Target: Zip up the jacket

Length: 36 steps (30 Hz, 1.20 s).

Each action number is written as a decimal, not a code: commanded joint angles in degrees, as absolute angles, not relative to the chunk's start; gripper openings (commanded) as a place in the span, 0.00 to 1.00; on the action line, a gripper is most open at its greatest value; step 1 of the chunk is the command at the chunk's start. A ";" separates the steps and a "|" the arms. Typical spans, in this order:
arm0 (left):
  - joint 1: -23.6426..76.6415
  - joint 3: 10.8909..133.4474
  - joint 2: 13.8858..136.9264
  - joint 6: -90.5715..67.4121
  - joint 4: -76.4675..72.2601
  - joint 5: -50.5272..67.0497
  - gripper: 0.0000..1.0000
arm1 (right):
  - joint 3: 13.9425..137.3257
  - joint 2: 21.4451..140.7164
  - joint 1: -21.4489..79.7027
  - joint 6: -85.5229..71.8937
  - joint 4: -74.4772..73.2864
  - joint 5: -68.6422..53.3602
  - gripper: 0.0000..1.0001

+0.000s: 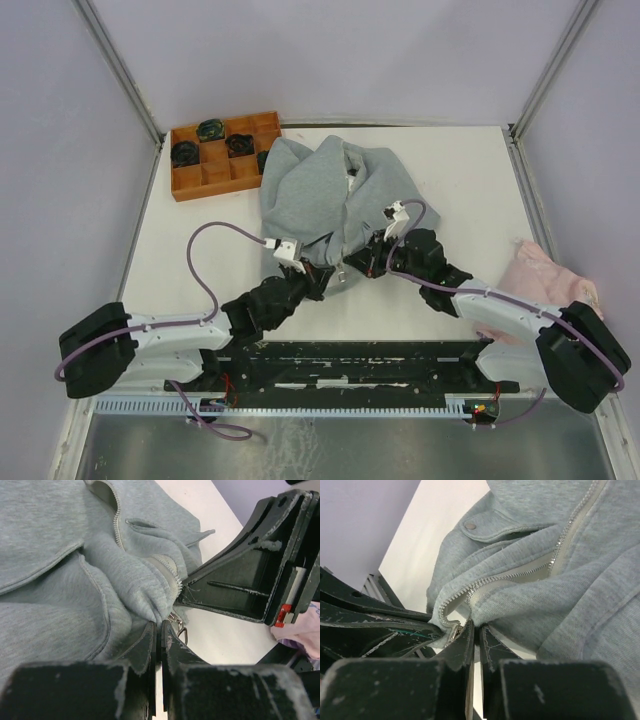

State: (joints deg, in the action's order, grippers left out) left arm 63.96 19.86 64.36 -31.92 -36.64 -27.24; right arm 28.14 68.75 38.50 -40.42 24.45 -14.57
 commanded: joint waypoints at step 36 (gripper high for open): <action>46.00 37.98 72.42 -47.28 -12.65 1.76 0.03 | 42.03 66.69 56.76 19.20 -3.22 5.35 0.73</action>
